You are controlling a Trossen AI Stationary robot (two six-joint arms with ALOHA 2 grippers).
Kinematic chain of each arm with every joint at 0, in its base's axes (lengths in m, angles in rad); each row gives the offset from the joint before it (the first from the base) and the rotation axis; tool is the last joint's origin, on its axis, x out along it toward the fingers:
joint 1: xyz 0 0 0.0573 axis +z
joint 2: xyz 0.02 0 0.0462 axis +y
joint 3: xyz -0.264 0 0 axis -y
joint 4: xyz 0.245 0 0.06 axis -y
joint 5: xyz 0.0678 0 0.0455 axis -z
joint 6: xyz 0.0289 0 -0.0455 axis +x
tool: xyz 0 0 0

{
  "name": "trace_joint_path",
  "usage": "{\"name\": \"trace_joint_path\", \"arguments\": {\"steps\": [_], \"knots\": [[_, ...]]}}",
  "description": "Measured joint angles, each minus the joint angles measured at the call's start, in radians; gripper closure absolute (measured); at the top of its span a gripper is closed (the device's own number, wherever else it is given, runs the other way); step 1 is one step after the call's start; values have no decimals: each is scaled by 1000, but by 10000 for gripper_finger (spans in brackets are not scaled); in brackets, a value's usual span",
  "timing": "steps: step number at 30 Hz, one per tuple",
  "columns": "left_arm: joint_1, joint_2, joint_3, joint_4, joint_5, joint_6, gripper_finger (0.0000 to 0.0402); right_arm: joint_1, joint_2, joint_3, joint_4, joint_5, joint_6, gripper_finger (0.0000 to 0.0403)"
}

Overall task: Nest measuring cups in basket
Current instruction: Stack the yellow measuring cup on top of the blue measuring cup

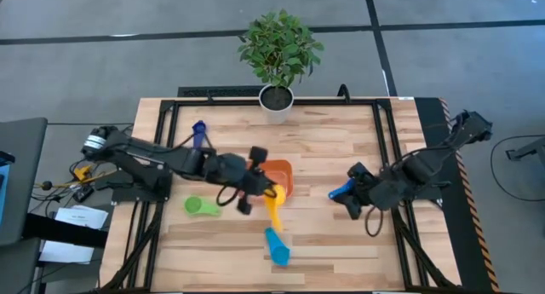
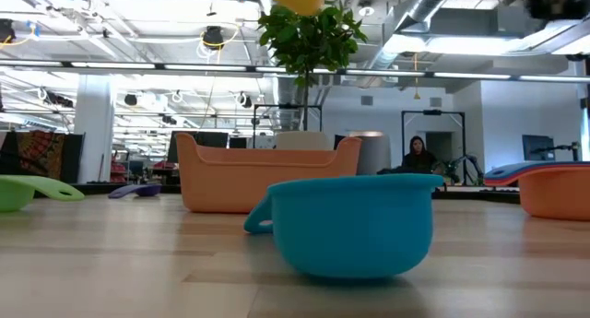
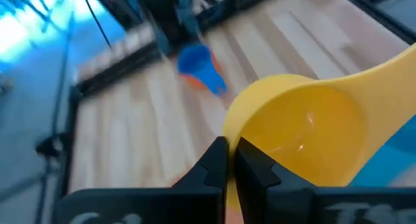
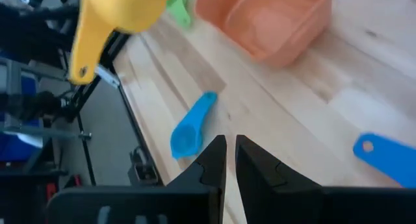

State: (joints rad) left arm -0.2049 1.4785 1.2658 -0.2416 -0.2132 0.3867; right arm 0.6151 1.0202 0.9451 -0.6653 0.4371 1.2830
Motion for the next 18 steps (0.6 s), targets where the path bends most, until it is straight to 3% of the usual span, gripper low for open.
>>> {"name": "trace_joint_path", "arguments": {"steps": [3, 9, 13, 18], "knots": [[38, 64, 25, 72, -19, 39, 400, 66, -15, 0, -44, 54, 73, 345], [89, 232, 235, -18, -106, -32, 401, 138, -22, 0, -35, 274, 107, 340], [106, 327, 421, -177, -101, -37, 401, 96, -40, 0, -31, 275, 68, 311], [131, 425, 607, -351, -58, -39, 401, -19, -50, 0, 70, 171, -83, 249]]}}
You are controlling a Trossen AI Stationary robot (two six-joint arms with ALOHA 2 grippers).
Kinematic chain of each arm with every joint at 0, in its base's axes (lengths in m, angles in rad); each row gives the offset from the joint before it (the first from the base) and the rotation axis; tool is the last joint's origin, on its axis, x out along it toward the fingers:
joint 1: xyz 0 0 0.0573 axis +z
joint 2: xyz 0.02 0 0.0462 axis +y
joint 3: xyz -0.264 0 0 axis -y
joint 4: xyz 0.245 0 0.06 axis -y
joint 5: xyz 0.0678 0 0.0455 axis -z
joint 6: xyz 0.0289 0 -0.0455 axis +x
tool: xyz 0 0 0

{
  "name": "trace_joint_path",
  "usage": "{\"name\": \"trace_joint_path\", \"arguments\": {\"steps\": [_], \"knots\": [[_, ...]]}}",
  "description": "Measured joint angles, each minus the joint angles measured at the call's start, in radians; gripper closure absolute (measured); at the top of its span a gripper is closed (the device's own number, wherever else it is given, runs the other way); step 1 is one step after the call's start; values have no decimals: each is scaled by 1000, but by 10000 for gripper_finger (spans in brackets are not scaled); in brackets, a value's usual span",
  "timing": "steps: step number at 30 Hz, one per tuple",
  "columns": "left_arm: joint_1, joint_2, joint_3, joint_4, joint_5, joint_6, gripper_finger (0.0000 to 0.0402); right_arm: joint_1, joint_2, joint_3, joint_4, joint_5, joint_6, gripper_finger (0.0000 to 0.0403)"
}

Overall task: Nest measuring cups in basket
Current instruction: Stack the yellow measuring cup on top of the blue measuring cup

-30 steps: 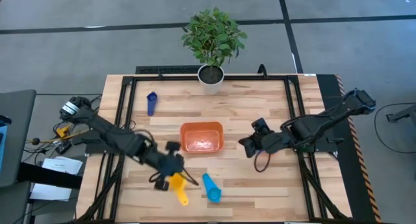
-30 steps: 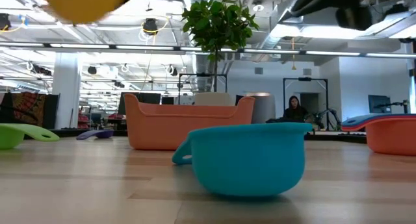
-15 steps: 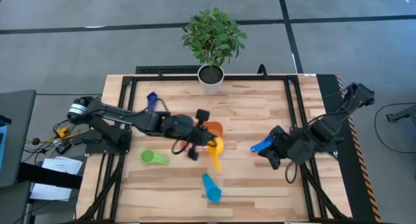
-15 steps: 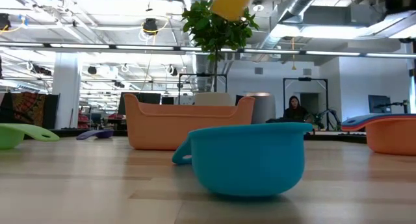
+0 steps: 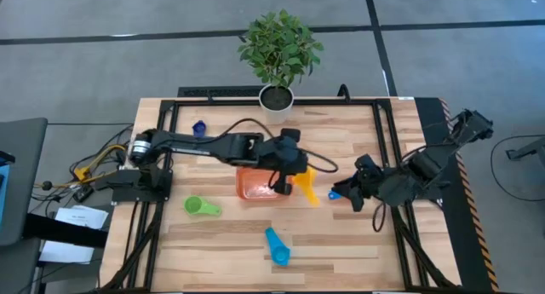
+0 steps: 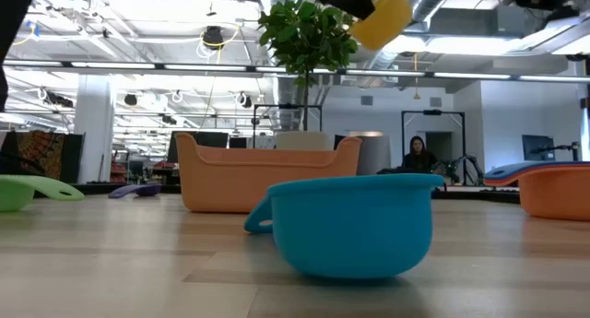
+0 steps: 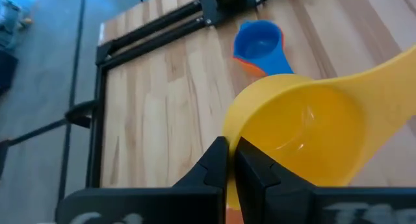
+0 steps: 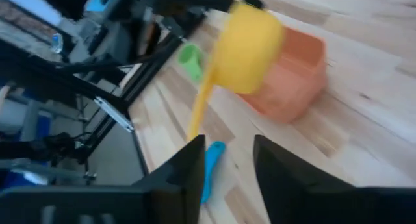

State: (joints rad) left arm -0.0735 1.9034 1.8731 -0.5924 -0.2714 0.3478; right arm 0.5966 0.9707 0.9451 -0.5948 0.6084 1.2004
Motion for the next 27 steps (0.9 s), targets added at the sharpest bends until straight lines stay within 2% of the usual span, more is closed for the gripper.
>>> {"name": "trace_joint_path", "arguments": {"steps": [3, 6, 15, 19, 23, 27], "knots": [[18, 26, 56, -29, 21, 9, 401, -79, 7, 0, 83, -111, -116, 221], [40, 29, 67, -30, 35, -10, 401, -148, 37, 0, 149, -203, -177, 213], [86, 21, 68, -24, 88, 1, 401, -253, 118, 0, 217, -320, -187, 256], [87, 21, 68, -21, 116, 10, 401, -268, 132, 0, 218, -324, -164, 296], [87, 20, 69, -34, 112, -64, 400, -266, 128, 0, 215, -300, -152, 378], [92, 15, 112, -37, 110, -228, 380, -228, 83, 0, 191, -187, -100, 390]]}}
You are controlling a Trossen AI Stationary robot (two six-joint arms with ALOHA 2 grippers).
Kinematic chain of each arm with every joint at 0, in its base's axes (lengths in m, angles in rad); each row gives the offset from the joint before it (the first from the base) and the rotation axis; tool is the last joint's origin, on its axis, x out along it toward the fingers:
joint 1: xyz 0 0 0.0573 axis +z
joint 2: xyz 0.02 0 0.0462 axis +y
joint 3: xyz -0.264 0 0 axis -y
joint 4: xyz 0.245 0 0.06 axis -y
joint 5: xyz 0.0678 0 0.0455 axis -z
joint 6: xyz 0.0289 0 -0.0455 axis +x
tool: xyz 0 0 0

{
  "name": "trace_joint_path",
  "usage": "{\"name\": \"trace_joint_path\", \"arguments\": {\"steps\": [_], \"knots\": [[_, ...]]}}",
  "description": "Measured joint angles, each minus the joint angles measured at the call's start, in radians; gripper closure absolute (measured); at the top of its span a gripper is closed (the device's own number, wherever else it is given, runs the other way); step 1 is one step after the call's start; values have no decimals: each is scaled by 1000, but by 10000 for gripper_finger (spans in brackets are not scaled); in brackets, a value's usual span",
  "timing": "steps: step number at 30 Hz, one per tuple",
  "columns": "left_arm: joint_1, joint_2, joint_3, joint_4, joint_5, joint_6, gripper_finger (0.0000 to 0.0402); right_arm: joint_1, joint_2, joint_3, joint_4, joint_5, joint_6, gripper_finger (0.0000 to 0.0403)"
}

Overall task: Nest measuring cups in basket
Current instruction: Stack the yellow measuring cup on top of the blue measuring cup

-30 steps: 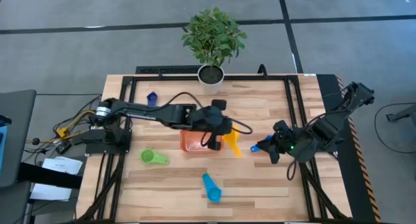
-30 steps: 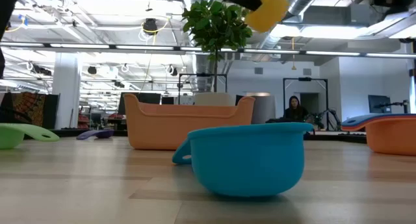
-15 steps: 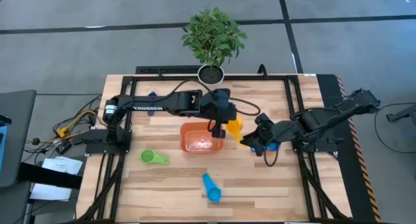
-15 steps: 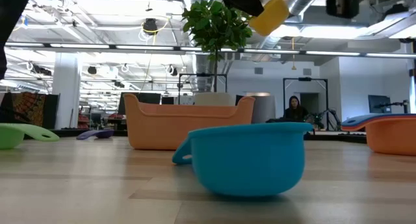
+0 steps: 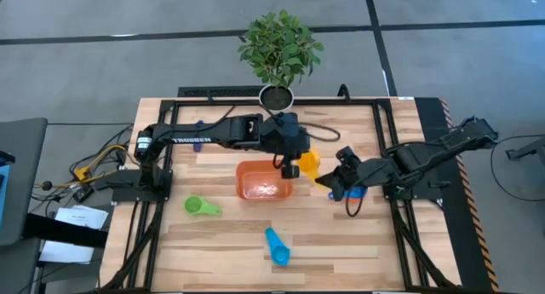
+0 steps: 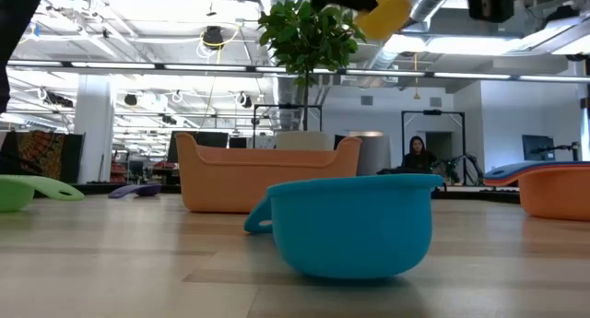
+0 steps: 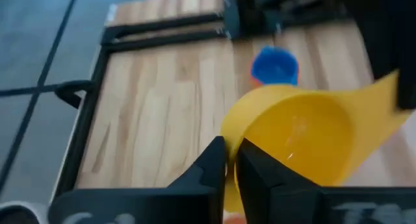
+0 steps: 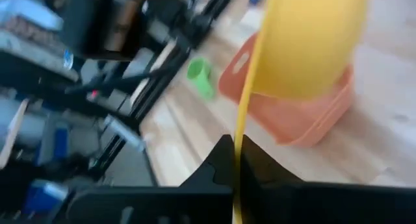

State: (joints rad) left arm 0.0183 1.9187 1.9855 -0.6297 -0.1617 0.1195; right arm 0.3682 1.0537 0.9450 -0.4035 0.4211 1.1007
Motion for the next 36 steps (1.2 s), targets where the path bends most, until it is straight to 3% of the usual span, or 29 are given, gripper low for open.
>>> {"name": "trace_joint_path", "arguments": {"steps": [9, 15, 20, 31, 36], "knots": [[57, -4, 168, -173, -34, -258, 265, 79, -110, -1, -82, 468, 21, 397], [72, 15, 173, -6, 28, -466, 219, 119, -110, -1, -20, 674, -185, 398], [65, 41, 169, 143, 36, -583, 226, 158, -90, -1, -19, 739, -298, 397], [115, 45, 170, 167, 41, -937, 234, 251, -114, 0, 9, 859, -402, 396], [121, 58, 171, 208, 89, -998, 234, 251, -114, 0, 18, 866, -454, 396]]}}
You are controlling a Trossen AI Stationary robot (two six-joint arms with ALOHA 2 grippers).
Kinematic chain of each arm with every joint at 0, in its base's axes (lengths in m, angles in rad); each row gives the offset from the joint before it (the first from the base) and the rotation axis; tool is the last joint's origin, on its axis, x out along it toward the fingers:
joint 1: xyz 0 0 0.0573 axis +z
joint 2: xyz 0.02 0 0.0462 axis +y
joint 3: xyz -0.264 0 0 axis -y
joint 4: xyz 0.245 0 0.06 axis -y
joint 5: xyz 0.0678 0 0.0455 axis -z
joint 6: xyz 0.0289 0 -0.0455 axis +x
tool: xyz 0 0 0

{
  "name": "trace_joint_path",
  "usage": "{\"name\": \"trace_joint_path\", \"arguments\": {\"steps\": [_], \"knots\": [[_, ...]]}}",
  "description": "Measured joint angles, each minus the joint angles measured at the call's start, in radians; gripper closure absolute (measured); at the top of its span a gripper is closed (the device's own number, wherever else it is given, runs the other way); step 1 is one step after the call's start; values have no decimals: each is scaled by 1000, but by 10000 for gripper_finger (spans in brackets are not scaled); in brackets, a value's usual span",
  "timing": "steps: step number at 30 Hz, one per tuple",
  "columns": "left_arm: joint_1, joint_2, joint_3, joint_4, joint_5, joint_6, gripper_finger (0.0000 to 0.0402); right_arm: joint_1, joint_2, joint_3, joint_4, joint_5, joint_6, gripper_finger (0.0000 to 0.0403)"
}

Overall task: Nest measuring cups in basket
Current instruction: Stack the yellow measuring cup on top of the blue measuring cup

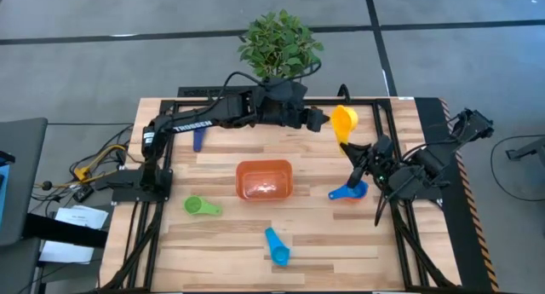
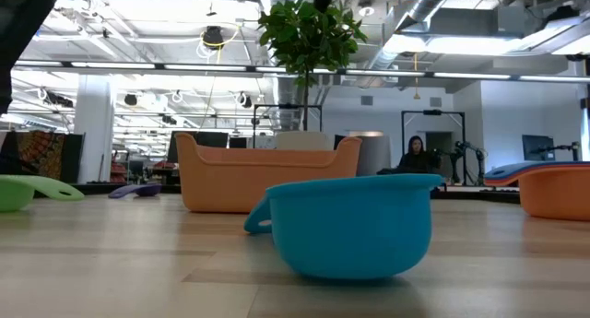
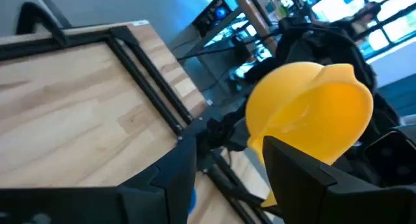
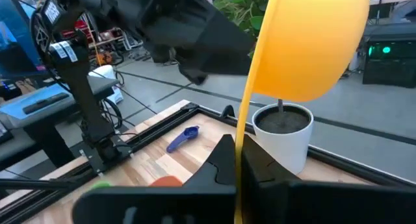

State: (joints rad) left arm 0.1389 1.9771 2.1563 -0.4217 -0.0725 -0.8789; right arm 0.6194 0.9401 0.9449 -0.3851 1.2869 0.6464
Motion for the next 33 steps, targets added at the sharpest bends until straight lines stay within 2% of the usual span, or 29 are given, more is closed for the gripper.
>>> {"name": "trace_joint_path", "arguments": {"steps": [3, 9, 15, 19, 24, 29, 33], "knots": [[-7, 14, -3, 33, 57, -25, 234, -14, 0, 0, 3, 0, -1, 395], [-16, 50, -1, 156, 73, -48, 235, -41, 0, 0, 12, 1, -15, 395], [-16, 69, -2, 188, 83, -63, 244, -42, 0, 0, 69, -5, -84, 396], [-17, 70, -2, 184, 32, -49, 288, -40, 0, 0, 82, -7, -105, 394], [-15, 70, 0, 195, 24, 17, 379, -38, 0, -1, 74, -15, -111, 391], [-14, 67, 1, 166, 33, 133, 389, -47, -9, -2, 44, -132, -65, 356], [-2, 68, -1, 74, 22, 257, 399, -45, -62, 0, -69, -315, 125, 301]]}}
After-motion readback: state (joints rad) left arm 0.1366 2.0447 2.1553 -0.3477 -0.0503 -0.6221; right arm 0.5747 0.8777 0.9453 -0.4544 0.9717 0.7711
